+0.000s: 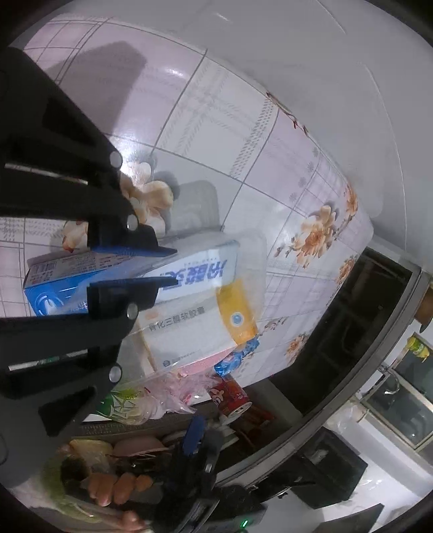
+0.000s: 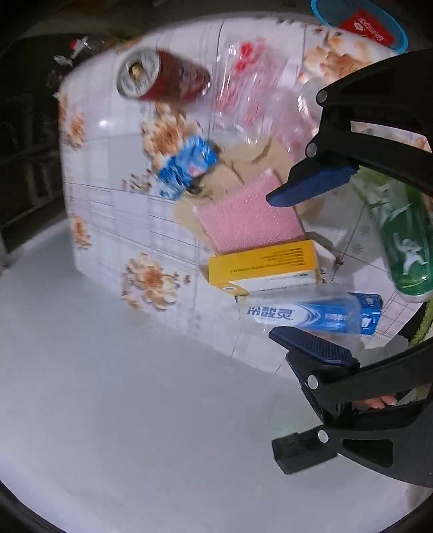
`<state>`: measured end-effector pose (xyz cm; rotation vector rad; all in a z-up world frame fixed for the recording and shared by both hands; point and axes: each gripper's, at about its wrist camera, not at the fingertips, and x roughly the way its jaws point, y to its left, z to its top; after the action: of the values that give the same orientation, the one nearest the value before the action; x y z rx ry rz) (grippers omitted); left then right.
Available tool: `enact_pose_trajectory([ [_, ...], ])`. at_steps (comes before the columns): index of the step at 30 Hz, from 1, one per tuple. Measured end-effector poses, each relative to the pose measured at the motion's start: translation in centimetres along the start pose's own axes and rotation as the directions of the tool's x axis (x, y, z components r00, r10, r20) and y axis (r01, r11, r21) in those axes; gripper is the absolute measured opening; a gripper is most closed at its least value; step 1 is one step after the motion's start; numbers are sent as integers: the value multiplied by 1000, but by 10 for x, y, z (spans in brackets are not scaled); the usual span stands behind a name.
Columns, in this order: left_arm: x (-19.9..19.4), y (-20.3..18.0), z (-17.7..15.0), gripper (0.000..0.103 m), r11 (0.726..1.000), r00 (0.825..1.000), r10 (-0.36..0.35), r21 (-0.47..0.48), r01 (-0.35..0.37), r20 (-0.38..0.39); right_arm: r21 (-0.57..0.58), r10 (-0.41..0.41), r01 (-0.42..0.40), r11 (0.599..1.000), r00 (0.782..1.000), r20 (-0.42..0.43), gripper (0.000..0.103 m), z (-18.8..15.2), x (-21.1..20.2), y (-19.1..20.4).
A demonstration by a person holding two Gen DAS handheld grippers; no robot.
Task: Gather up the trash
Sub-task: 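Return the left tool to the table and grasp the clear plastic container, then lift the clear container with the left tool while the right tool grasps the yellow box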
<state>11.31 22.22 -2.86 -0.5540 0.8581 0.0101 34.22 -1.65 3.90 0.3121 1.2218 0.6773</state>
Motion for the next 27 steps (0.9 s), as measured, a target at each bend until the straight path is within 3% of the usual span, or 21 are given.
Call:
enact_pose_trajectory([
  [9, -3, 12, -3, 6, 1000, 1000, -3, -6, 3, 15, 71, -9, 22, 997, 986, -169, 63, 18, 63, -1],
  [22, -4, 18, -6, 3, 1000, 1000, -12, -19, 12, 21, 37, -73, 83, 996, 974, -216, 59, 15, 87, 6],
  [27, -4, 19, -6, 3, 1000, 1000, -16, -23, 17, 21, 25, -70, 78, 997, 969, -235, 50, 15, 90, 11],
])
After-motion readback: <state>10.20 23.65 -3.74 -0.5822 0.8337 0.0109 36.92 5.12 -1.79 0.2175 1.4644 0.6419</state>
